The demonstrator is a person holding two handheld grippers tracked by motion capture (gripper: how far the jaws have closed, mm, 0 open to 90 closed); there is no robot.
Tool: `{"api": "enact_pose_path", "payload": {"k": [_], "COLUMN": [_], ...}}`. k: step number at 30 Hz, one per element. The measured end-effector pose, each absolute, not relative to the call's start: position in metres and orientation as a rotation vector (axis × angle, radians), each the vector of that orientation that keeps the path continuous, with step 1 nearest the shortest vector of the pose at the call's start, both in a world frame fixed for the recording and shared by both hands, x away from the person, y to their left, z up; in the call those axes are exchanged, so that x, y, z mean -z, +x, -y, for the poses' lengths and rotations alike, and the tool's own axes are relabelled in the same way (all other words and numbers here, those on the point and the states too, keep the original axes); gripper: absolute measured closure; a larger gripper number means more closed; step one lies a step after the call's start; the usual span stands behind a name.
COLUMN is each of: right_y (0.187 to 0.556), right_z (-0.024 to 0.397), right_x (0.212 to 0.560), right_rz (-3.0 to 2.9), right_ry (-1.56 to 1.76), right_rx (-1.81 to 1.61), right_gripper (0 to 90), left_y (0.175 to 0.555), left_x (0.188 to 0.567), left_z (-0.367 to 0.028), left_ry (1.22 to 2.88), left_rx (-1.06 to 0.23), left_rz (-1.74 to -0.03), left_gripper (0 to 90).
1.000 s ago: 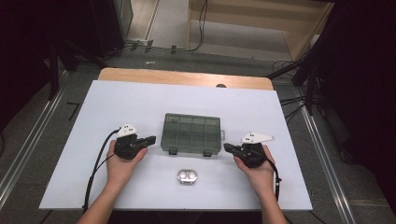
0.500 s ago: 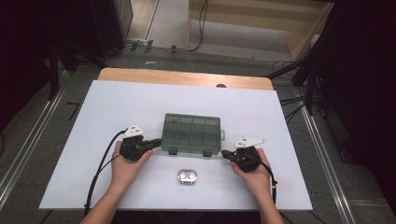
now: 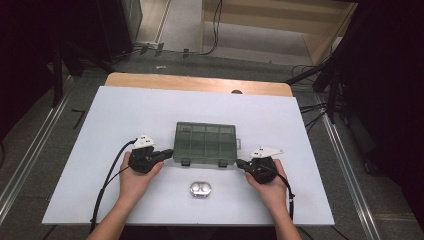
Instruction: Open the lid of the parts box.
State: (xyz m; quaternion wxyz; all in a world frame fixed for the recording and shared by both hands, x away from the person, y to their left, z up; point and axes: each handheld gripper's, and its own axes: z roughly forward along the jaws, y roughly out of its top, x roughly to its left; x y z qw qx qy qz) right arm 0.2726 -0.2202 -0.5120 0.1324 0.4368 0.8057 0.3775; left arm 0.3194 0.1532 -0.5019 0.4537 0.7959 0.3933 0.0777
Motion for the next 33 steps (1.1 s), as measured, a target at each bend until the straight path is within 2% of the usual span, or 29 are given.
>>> {"api": "enact_pose_path", "payload": {"k": [19, 33], "right_y": [0.270, 0.272], "right_z": [0.228, 0.226], "right_x": [0.505, 0.508], "right_rz": [-2.300, -2.335], "right_ry": [1.232, 1.226], "right_rx": [-1.161, -1.126], "right_gripper": [88.1, 88.1], "left_y": [0.303, 0.303], "left_x": [0.497, 0.499], "left_z": [-0.158, -0.155], "left_ry": [2.018, 2.062], "left_rx": [-0.183, -0.211], "left_rz": [-0.873, -0.873], "left_gripper": [88.9, 88.8]}}
